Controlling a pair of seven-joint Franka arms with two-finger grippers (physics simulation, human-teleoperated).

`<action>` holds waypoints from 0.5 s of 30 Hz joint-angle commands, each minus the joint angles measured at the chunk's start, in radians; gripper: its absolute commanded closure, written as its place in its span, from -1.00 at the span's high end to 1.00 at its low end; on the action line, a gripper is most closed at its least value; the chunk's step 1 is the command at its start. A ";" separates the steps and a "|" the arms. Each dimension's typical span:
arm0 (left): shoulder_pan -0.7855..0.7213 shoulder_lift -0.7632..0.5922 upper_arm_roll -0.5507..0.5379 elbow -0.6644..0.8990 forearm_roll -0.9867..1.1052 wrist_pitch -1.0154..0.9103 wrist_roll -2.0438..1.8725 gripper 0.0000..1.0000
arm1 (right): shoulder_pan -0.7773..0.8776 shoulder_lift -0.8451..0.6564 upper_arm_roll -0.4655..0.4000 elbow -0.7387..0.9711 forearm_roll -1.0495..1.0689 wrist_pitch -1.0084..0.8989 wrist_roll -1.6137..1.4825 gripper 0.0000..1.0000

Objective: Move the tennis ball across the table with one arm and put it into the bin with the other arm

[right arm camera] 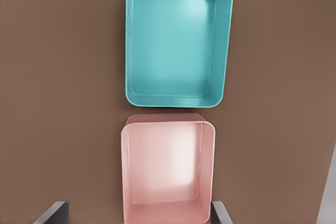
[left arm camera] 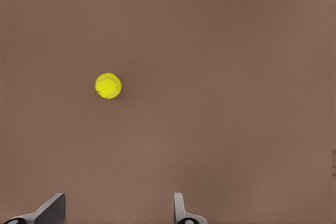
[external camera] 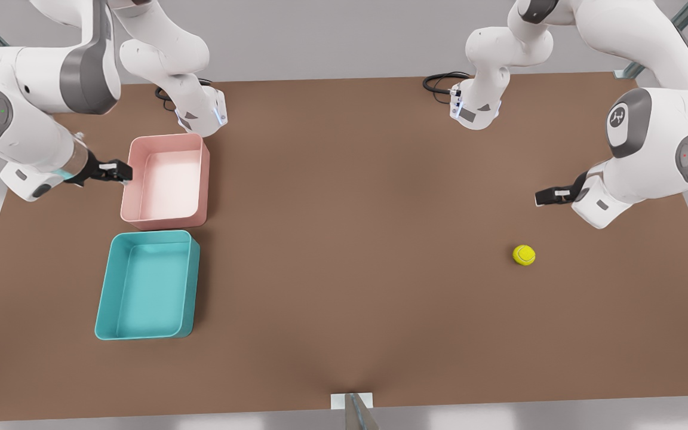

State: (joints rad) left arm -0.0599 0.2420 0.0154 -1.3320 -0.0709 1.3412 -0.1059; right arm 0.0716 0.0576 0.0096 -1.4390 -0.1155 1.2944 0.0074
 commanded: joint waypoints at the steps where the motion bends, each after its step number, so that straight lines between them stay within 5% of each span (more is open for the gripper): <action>1: 0.000 -0.001 0.000 0.000 -0.001 0.021 -0.058 1.00 | 0.022 0.001 0.000 0.000 -0.001 0.034 -0.014 1.00; 2: 0.000 -0.001 0.001 -0.004 -0.001 0.029 -0.055 1.00 | 0.022 0.007 0.000 0.000 -0.004 0.034 -0.014 1.00; 4: 0.006 0.013 0.047 -0.082 0.008 0.126 0.361 -0.19 | 0.023 0.011 0.000 -0.011 -0.004 0.033 -0.012 1.00; 5: 0.012 0.013 0.072 -0.127 0.023 0.194 0.451 -0.57 | 0.023 0.014 0.000 -0.011 -0.004 0.034 -0.012 1.00; 8: 0.049 0.040 0.130 -0.299 0.065 0.507 1.120 -0.57 | 0.025 0.014 0.000 -0.012 -0.007 0.034 -0.009 1.00; 15: 0.086 0.083 0.161 -0.469 0.115 0.785 2.135 -0.57 | 0.025 0.022 -0.002 -0.024 -0.007 0.042 -0.007 1.00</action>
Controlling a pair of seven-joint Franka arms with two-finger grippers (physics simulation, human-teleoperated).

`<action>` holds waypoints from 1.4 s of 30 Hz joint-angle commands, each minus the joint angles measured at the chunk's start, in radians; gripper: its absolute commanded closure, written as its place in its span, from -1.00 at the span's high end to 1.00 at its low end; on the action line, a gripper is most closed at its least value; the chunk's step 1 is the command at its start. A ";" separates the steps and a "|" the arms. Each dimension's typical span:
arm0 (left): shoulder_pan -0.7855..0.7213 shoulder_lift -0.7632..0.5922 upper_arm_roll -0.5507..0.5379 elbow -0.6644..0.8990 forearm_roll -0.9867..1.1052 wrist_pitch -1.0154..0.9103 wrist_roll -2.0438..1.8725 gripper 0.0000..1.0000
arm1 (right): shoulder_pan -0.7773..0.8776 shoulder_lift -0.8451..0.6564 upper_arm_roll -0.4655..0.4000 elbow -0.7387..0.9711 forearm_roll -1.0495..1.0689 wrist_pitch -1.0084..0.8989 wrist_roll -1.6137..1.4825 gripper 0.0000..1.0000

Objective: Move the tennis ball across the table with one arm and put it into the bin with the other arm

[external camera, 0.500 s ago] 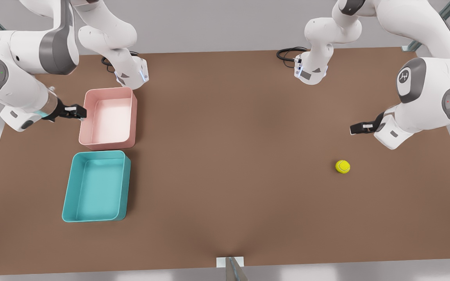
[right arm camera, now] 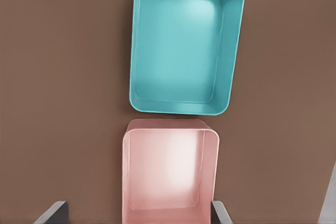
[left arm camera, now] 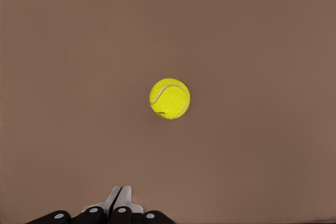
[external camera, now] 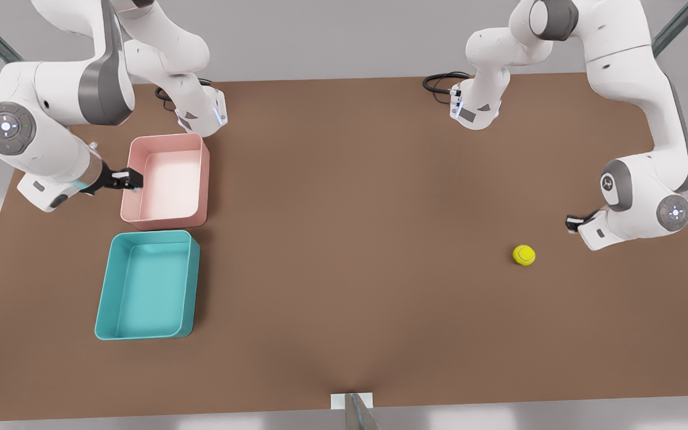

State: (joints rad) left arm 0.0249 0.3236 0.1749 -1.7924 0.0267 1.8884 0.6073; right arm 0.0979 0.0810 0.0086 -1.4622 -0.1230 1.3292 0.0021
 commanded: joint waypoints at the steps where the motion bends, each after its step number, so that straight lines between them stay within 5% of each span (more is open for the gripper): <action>1: 0.001 0.011 0.001 -0.031 0.044 0.268 1.486 -0.57 | -0.001 0.000 0.001 -0.001 0.000 0.007 -0.002 1.00; 14: 0.032 0.129 -0.043 -0.137 0.131 0.380 1.829 -0.57 | -0.001 0.005 -0.004 -0.014 0.002 0.010 0.002 1.00; 26: 0.046 0.166 -0.046 -0.220 0.170 0.666 1.372 -0.57 | -0.010 0.032 -0.004 -0.021 0.005 0.028 0.001 1.00; 42: -0.005 0.201 -0.046 -0.248 0.165 0.666 1.212 -0.57 | -0.023 0.092 -0.004 -0.017 0.028 0.071 0.002 1.00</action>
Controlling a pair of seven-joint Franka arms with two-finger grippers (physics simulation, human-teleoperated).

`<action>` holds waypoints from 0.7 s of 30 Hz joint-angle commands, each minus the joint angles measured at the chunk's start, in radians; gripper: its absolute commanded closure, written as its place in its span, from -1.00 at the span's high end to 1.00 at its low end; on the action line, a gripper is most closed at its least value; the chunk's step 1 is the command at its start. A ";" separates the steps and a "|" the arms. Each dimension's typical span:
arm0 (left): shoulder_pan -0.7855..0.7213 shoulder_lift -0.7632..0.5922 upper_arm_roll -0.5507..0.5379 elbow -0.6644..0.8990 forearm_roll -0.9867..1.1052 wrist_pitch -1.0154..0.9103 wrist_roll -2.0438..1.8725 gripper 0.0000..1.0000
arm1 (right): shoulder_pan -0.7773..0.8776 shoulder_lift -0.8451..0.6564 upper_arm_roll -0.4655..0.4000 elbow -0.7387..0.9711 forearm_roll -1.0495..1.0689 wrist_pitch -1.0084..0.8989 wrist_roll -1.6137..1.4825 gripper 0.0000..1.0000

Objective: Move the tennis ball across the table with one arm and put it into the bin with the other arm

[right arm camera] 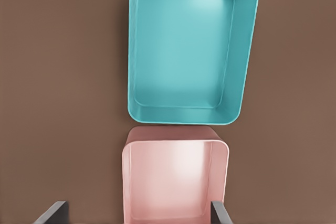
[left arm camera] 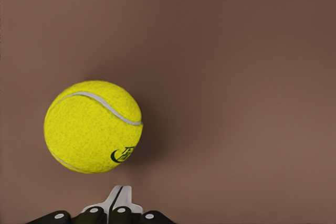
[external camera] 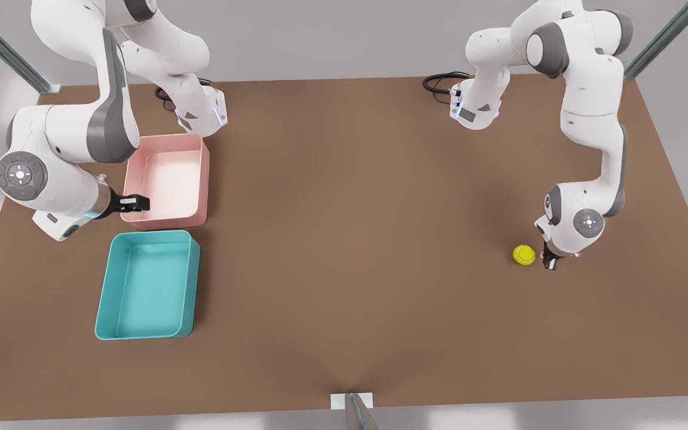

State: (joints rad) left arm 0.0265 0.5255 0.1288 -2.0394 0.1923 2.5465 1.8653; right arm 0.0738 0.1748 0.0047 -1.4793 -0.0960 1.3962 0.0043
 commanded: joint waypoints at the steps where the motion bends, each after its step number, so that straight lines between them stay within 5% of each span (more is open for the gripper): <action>1: -0.022 0.001 0.000 -0.001 -0.001 0.006 -0.096 -0.57 | 0.000 0.000 0.000 0.001 0.001 0.004 0.000 1.00; 3: -0.091 -0.001 0.000 -0.001 -0.001 0.000 -0.276 -0.57 | 0.001 0.000 0.001 0.002 -0.001 0.006 0.000 1.00; 6: -0.272 -0.045 -0.166 0.025 -0.005 -0.098 -1.236 -0.57 | 0.000 0.002 0.000 0.001 0.001 0.004 0.000 1.00; 9: -0.263 -0.074 -0.186 0.050 -0.134 -0.150 -1.322 -0.57 | -0.002 0.002 0.000 0.001 0.002 0.004 0.000 1.00; 11: -0.200 -0.171 -0.169 0.166 -0.278 -0.301 -1.868 -0.57 | -0.002 0.008 0.001 0.001 0.002 0.004 -0.001 1.00; 13: -0.128 -0.191 -0.169 0.320 -0.330 -0.500 -2.022 -0.57 | -0.002 0.011 0.000 0.004 0.004 0.004 0.000 1.00; 14: -0.083 -0.190 -0.184 0.335 -0.338 -0.580 -1.968 0.99 | 0.011 0.023 0.006 0.013 0.007 0.006 0.009 1.00; 17: -0.042 -0.125 -0.164 0.724 -0.245 -1.135 -2.268 1.00 | 0.072 0.118 0.009 0.092 0.151 0.030 0.138 1.00; 21: -0.094 -0.188 -0.195 0.791 -0.223 -1.235 -2.296 1.00 | 0.219 0.163 0.009 0.117 0.148 0.089 0.333 1.00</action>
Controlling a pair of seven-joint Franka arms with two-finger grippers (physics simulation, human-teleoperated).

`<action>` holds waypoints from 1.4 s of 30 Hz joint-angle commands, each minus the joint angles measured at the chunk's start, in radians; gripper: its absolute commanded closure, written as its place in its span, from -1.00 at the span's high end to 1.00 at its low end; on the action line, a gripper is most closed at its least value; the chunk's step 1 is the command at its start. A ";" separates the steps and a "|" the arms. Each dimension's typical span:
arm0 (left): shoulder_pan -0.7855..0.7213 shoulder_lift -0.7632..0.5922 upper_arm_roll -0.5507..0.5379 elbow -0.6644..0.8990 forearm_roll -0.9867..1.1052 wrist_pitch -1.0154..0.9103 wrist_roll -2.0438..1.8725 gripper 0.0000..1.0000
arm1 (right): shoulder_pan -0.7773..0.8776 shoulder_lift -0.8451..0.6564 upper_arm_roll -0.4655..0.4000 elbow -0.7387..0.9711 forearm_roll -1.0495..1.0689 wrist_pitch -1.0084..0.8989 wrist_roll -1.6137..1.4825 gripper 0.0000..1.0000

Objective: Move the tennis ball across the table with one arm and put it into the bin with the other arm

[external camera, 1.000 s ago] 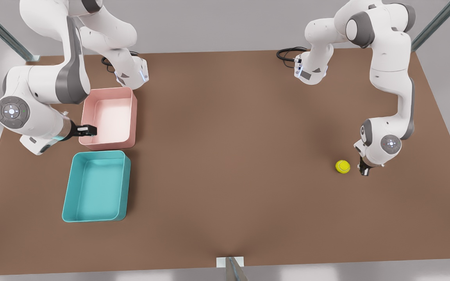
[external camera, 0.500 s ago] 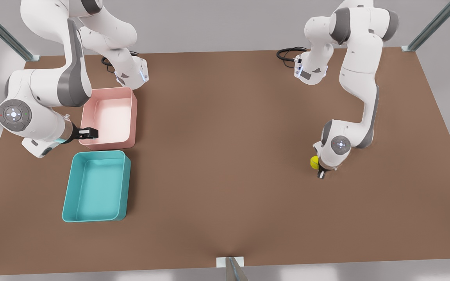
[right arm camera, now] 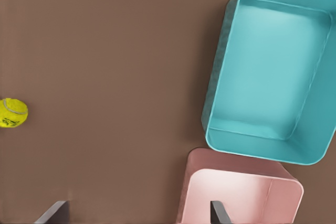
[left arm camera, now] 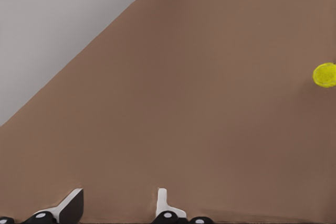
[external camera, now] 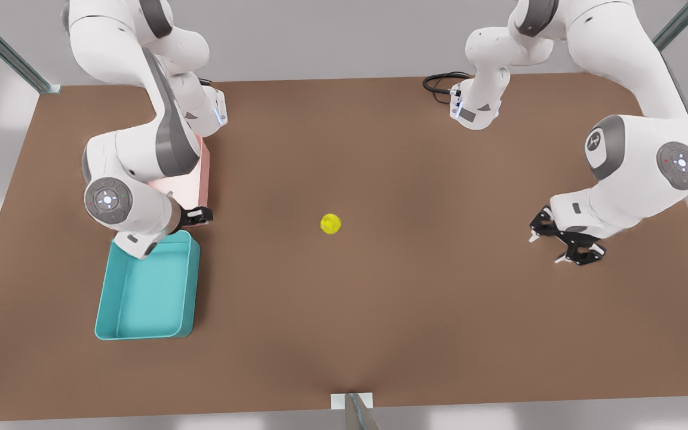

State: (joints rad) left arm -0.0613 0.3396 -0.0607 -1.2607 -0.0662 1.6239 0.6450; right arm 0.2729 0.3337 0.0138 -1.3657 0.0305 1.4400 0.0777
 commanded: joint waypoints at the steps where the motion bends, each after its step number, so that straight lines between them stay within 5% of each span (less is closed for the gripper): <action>1: -0.009 -0.004 -0.001 0.014 0.032 -0.312 -1.075 1.00 | 0.052 0.030 0.000 0.002 0.019 0.077 0.292 1.00; 16: -0.009 -0.022 -0.008 0.011 0.029 -0.329 -1.076 1.00 | 0.163 0.263 0.000 -0.095 0.051 0.445 0.623 1.00; 24: -0.009 -0.022 -0.016 0.009 0.031 -0.343 -1.076 1.00 | 0.249 0.038 0.002 -0.667 0.049 0.979 0.639 1.00; 42: -0.003 -0.014 -0.014 0.006 0.036 -0.380 -1.258 1.00 | 0.324 0.034 0.000 -0.777 -0.041 0.991 0.683 1.00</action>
State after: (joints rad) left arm -0.0620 0.3265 -0.0759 -1.2549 -0.0300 1.2752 -0.3762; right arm 0.5969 0.3662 0.0138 -2.1427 -0.0025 2.4163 0.6818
